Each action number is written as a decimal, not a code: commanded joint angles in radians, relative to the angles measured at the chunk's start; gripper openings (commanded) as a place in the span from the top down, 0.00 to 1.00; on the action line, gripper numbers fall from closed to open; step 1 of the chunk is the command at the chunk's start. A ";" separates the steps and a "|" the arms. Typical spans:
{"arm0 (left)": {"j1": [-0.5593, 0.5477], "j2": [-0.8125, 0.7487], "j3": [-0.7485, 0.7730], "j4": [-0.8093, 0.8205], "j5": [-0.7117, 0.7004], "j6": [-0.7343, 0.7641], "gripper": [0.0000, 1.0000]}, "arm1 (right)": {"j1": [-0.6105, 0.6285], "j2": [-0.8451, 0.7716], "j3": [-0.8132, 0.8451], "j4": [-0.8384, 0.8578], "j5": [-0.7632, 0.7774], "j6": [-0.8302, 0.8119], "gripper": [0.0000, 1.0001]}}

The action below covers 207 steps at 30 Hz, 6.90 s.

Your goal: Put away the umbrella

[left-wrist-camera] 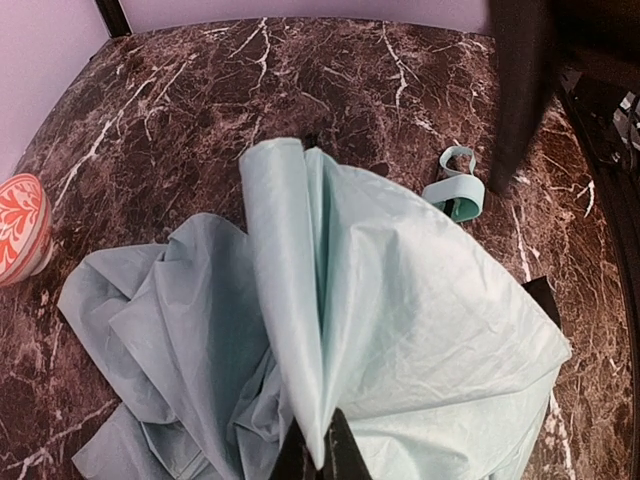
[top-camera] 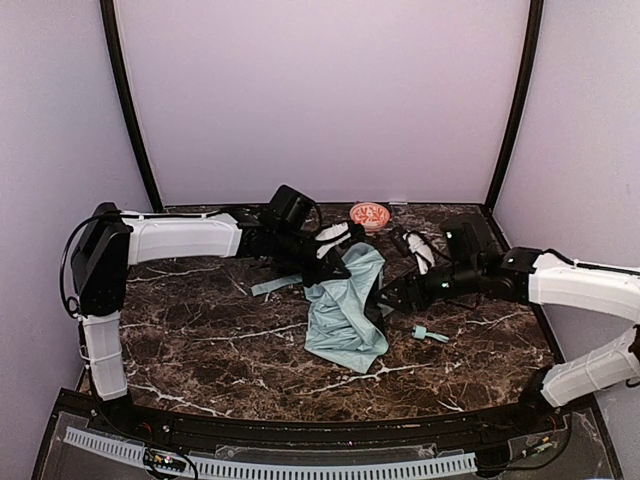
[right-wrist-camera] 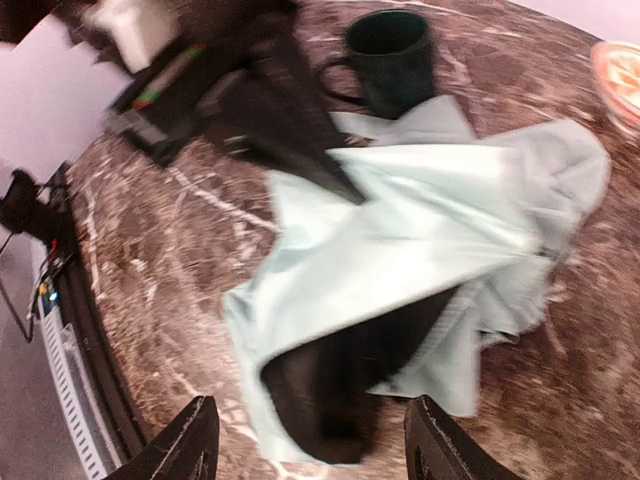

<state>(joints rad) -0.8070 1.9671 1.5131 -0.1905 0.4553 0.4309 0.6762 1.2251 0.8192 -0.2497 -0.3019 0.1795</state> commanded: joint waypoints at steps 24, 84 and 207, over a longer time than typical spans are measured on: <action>0.050 -0.216 -0.239 0.288 0.000 -0.063 0.11 | -0.019 0.189 -0.048 0.467 -0.594 0.180 1.00; 0.008 -0.141 -0.346 0.271 -0.003 0.081 1.00 | 0.062 0.094 -0.163 0.452 -0.344 0.137 0.38; 0.025 0.022 -0.070 -0.024 -0.005 0.026 1.00 | 0.001 0.838 0.211 0.189 -0.515 -0.218 1.00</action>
<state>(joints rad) -0.8436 1.9522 1.4414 -0.2935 0.4427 0.4900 0.6312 2.0476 1.0855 0.1307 -0.7586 0.0456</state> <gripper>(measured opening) 0.009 0.005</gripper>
